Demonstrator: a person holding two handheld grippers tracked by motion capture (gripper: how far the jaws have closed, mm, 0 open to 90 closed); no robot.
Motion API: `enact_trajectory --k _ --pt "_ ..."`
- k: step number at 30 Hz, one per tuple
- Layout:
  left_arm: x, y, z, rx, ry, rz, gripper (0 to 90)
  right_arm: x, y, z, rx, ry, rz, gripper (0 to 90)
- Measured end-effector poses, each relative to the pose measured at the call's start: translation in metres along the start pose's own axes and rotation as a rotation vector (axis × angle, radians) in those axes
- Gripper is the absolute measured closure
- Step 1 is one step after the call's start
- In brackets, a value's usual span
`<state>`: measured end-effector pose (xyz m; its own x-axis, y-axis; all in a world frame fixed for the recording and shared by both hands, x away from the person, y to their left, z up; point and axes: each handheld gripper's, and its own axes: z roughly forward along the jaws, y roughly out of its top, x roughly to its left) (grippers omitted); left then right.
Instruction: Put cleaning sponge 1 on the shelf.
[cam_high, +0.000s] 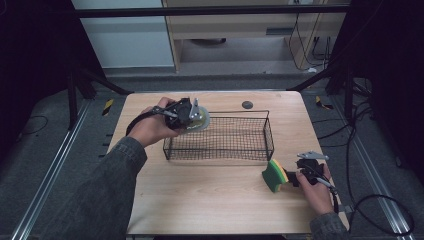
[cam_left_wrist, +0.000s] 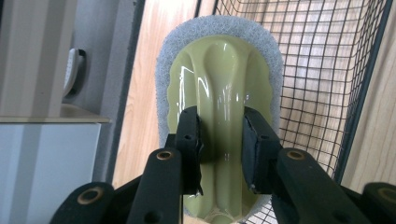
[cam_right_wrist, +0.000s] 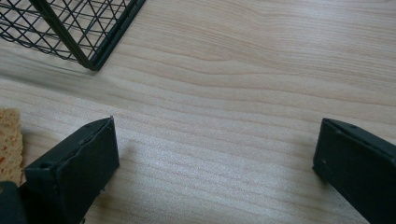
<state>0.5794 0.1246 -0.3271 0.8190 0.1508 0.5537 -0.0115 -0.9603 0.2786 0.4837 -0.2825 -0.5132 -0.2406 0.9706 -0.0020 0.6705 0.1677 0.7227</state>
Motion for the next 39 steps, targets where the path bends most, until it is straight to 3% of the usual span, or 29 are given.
enact_trajectory --k 12,17,21,39 --pt "-0.008 -0.005 0.013 0.021 -0.030 0.019 70.4 0.000 0.000 0.000 0.000 0.000 -0.001 0.4" --pt "-0.009 -0.011 0.020 0.043 -0.044 0.009 70.4 0.000 0.000 0.000 -0.001 0.000 -0.001 0.4" --pt "-0.008 -0.016 0.024 0.029 -0.055 -0.010 70.4 0.000 0.000 0.000 0.000 0.001 0.001 0.4" --pt "-0.012 -0.022 0.036 0.061 -0.078 -0.014 70.3 0.000 0.000 0.000 -0.002 0.001 -0.002 0.4"
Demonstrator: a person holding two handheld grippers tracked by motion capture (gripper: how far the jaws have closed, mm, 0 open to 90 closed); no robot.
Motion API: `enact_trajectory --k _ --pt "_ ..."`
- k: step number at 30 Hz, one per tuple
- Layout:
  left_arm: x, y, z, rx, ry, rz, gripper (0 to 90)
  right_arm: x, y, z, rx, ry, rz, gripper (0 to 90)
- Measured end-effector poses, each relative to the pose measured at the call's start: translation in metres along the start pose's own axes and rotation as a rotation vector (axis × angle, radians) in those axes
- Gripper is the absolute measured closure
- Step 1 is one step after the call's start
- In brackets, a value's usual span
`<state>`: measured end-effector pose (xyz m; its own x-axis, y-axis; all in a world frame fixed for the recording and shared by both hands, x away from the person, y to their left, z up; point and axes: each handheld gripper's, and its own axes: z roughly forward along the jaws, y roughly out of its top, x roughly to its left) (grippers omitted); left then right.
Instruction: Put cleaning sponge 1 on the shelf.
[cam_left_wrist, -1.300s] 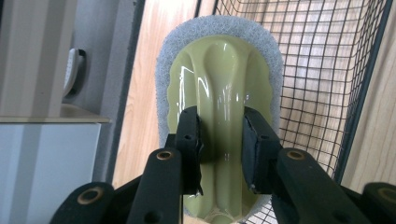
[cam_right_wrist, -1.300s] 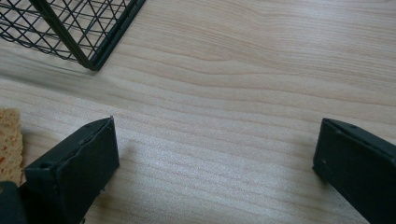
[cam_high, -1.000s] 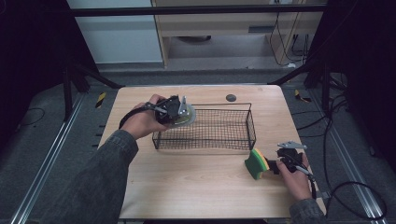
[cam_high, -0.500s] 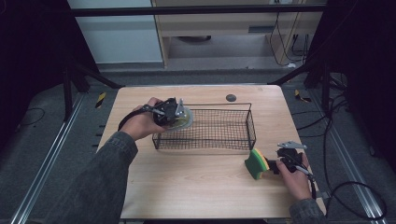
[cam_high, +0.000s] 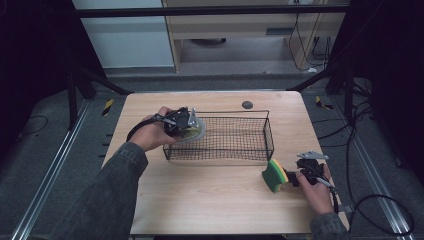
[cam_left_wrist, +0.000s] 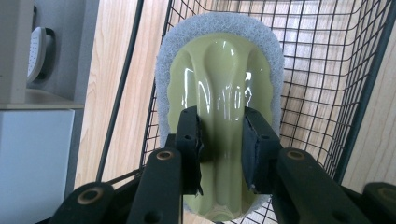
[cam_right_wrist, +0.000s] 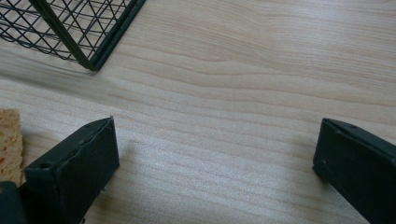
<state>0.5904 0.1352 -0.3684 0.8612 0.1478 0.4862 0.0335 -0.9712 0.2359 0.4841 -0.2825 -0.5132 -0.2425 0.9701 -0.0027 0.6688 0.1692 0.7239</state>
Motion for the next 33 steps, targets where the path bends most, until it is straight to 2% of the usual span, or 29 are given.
enact_trajectory --k 19,21,22,30,33 --pt "-0.003 -0.001 0.024 0.033 -0.041 -0.006 70.3 0.000 0.000 0.000 0.000 0.000 0.001 0.4" --pt "-0.004 -0.001 0.026 0.036 -0.049 -0.019 70.3 0.000 0.000 0.000 0.000 0.000 0.000 0.4" --pt "-0.004 -0.001 0.027 0.036 -0.045 -0.009 70.4 0.000 0.000 0.000 -0.001 0.001 0.002 0.4" --pt "-0.007 -0.005 0.040 0.046 -0.069 -0.035 70.3 0.000 0.000 0.000 -0.001 0.001 0.002 0.4" --pt "-0.007 -0.005 0.044 0.055 -0.075 -0.027 70.4 0.000 0.000 0.000 -0.001 0.001 0.002 0.4"
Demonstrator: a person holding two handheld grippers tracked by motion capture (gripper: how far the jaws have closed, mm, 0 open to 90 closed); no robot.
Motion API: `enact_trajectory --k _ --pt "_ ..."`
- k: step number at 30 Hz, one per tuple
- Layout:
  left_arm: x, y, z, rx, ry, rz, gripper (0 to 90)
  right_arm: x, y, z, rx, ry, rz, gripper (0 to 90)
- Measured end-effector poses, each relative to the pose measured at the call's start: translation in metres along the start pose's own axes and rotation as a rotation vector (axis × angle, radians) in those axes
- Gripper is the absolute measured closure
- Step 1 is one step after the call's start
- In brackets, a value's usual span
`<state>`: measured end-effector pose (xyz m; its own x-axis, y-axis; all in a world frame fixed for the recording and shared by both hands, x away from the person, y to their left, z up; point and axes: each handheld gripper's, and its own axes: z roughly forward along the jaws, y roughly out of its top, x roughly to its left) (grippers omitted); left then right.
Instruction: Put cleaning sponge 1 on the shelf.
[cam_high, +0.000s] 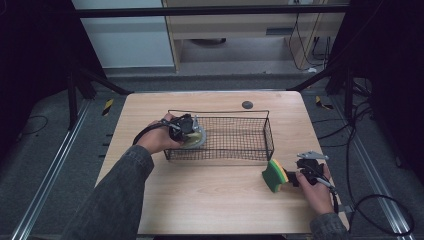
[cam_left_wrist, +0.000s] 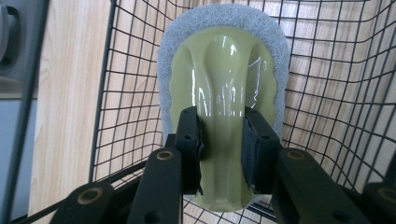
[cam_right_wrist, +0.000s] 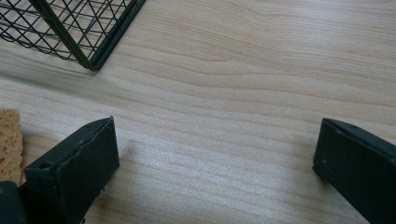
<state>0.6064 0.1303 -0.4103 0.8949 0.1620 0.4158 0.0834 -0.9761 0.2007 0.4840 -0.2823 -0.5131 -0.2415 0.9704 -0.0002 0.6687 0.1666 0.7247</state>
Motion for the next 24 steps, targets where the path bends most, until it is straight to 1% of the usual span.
enact_trajectory --k 1,4,5,8,12,16,24 --pt "0.000 0.000 0.001 0.001 -0.005 -0.011 70.4 0.000 0.000 0.000 0.000 0.000 0.000 0.4" --pt "0.000 0.001 0.003 0.006 -0.010 -0.009 70.4 0.000 0.000 0.000 0.000 0.000 0.000 0.4" --pt "0.001 0.002 0.003 0.008 -0.008 0.002 70.3 0.000 0.000 0.000 0.000 0.000 0.000 0.4" --pt "0.001 0.002 0.005 0.006 -0.024 -0.014 70.3 0.000 0.000 0.000 0.000 0.000 0.000 0.4" --pt "0.002 0.003 0.008 0.007 -0.025 -0.009 70.3 0.000 0.000 0.000 0.000 0.000 0.000 0.4" --pt "0.002 0.005 0.011 0.010 -0.033 -0.020 70.2 0.000 0.000 0.000 0.000 0.000 0.000 0.4" --pt "0.002 0.009 0.017 0.023 -0.049 -0.021 70.2 0.000 0.000 0.000 0.000 0.000 0.000 0.4"
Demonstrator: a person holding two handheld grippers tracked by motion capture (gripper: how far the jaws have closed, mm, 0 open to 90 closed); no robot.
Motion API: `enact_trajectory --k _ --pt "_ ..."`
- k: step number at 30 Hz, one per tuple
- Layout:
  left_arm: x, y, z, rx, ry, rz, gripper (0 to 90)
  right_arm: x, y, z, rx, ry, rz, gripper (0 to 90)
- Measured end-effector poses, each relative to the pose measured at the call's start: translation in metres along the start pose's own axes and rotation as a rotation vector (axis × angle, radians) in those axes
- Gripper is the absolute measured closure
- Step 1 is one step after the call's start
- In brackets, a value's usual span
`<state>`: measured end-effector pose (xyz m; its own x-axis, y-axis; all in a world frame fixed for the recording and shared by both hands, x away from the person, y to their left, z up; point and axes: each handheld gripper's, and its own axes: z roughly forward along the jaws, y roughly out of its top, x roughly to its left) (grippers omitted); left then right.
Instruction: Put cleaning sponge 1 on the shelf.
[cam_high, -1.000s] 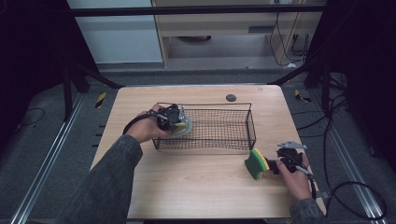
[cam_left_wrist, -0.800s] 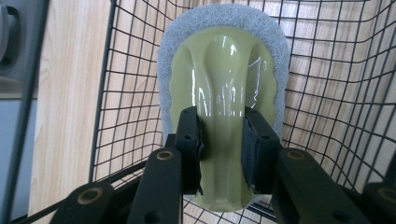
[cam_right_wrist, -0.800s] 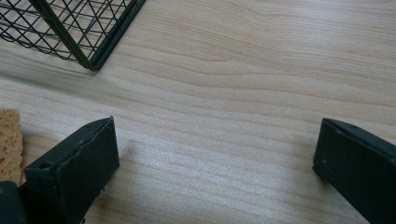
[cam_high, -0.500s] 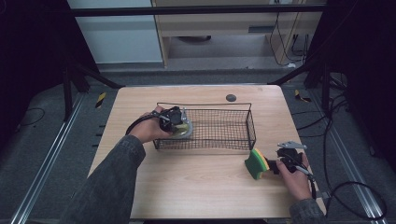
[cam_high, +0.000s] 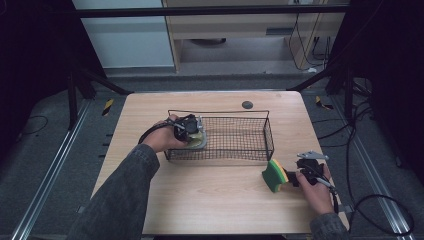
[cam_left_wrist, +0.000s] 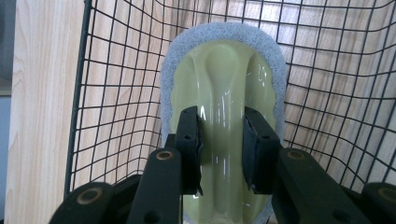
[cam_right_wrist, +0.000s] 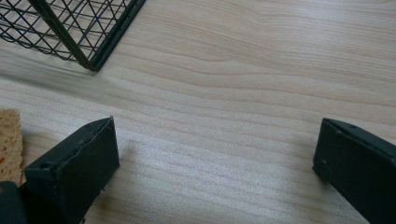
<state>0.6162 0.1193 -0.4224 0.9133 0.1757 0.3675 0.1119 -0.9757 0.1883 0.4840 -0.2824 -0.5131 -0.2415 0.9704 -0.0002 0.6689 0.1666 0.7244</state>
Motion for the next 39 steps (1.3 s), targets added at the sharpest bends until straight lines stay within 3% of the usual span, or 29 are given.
enact_trajectory --k 15,24,39 --pt "0.001 0.000 0.003 0.010 -0.010 -0.016 67.8 0.000 0.000 0.000 0.000 0.000 0.000 0.4" --pt "0.005 -0.006 -0.018 -0.078 -0.009 -0.070 62.4 0.000 0.000 0.000 0.000 0.000 0.000 0.4" --pt "0.006 -0.005 -0.040 -0.142 0.051 -0.117 56.5 0.000 0.000 0.000 0.000 0.000 0.000 0.4"
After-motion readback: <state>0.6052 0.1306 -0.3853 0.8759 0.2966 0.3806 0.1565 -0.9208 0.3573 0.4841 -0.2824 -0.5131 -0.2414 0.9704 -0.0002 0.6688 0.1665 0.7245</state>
